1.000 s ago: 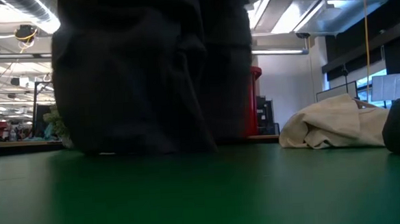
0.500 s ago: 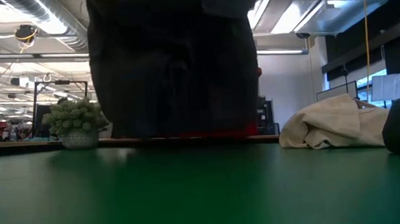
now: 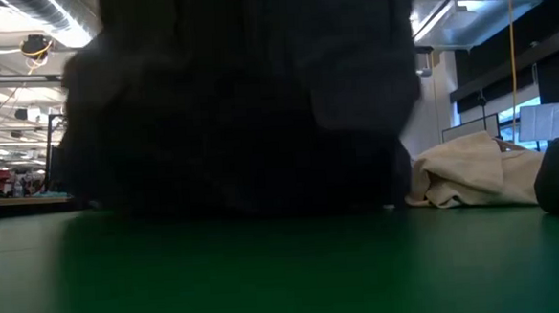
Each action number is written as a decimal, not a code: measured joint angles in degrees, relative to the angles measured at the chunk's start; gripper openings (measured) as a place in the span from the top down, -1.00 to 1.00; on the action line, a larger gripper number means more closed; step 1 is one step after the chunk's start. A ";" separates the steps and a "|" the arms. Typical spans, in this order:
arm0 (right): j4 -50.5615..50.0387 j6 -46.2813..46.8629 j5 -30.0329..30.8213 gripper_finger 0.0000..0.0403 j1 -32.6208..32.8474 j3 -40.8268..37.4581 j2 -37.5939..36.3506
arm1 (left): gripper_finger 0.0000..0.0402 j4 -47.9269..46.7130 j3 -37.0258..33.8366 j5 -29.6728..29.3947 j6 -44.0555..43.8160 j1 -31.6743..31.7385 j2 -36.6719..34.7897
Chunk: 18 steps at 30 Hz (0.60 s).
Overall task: Fold Laundry from Bin
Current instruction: Fold the gray short
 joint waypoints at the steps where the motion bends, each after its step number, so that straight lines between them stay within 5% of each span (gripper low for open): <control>1: 0.72 0.28 -1.83 0.99 0.58 -1.99 0.26 | 1.00 0.85 -2.61 0.93 -0.99 -1.12 0.35; 12: 25.35 4.16 -22.80 0.96 2.94 -18.43 2.81 | 1.00 20.77 -24.02 15.88 -21.14 -11.60 3.99; 18: 28.48 6.58 -29.46 0.58 2.96 -19.40 8.10 | 0.83 27.33 -27.97 21.75 -30.42 -16.32 9.26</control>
